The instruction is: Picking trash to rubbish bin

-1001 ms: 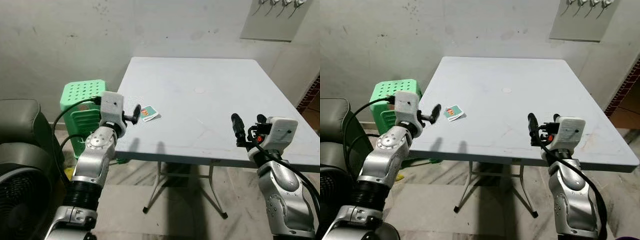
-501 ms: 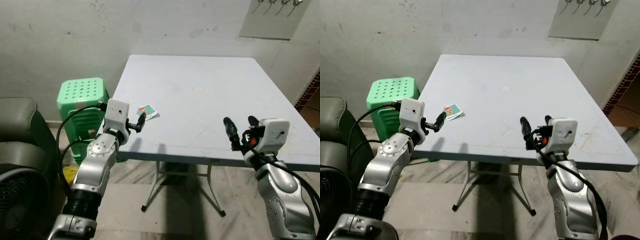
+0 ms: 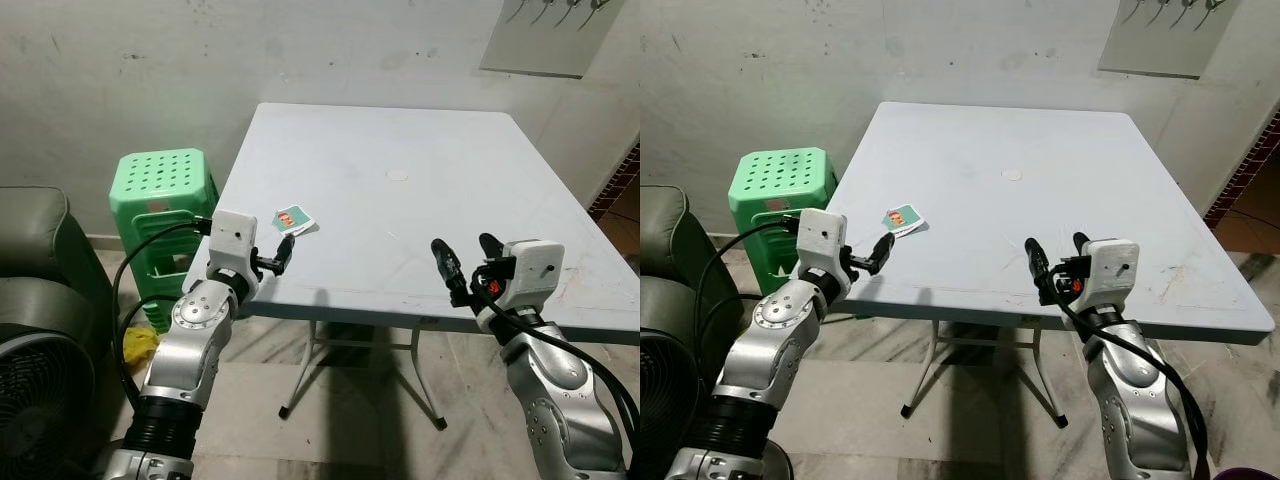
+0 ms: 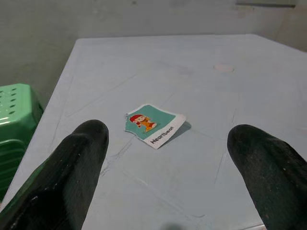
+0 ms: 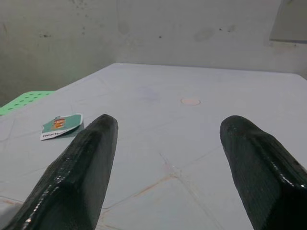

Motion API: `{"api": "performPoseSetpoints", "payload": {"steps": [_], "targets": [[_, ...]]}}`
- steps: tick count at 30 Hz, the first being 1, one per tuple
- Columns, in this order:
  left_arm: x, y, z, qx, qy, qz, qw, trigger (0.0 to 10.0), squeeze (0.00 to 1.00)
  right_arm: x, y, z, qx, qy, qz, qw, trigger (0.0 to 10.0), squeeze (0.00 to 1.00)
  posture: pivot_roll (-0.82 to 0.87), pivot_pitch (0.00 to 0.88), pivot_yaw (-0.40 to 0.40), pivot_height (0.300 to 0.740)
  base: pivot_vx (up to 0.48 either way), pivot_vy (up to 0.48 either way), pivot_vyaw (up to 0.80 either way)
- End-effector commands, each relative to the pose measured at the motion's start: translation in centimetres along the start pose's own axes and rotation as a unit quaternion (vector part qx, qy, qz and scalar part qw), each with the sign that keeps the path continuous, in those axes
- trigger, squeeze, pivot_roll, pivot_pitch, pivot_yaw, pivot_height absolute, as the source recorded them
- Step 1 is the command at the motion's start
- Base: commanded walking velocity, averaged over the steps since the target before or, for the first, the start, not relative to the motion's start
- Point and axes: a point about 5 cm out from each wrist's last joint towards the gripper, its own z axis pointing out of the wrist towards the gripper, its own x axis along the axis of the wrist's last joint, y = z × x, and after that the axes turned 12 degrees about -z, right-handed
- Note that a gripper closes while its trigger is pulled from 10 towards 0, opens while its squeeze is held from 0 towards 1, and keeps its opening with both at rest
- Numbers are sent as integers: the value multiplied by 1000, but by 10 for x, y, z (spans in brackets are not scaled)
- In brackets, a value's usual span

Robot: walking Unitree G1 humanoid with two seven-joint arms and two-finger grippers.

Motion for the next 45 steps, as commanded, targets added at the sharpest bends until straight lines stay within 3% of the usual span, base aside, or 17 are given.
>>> {"api": "performPoseSetpoints", "payload": {"steps": [1, 15, 24, 29, 38, 45], "targets": [[2, 0, -2, -3, 3, -5, 1000, 10000, 0, 6, -1, -1, 1, 13, -4, 1000, 10000, 0, -77, 48, -35, 740, 439, 0, 0], [5, 3, -3, -8, 5, -1, 1000, 10000, 0, 6, -1, -3, -1, 14, 0, 1000, 10000, 0, -78, 54, -29, 740, 440, 0, 0], [4, 22, -10, -71, 18, 40, 996, 10000, 0, 5, 0, -6, 3, 12, -2, 1000, 10000, 0, -77, 57, -29, 740, 0, 0, 0], [3, 25, -13, -91, 19, 48, 994, 10000, 0, 5, 1, -6, 6, 12, -3, 1000, 10000, 0, -76, 59, -30, 740, 0, 0, 0], [-1, 26, -24, -134, 3, 111, 985, 10000, 0, 8, 1, -7, 21, 13, -1, 1000, 10000, 0, -75, 58, -34, 740, 0, 0, 0], [-8, 24, -28, -141, -11, 119, 983, 10000, 0, 10, 2, -6, 31, 14, 10, 999, 10000, 0, -72, 66, -38, 740, 0, 0, 0]]}}
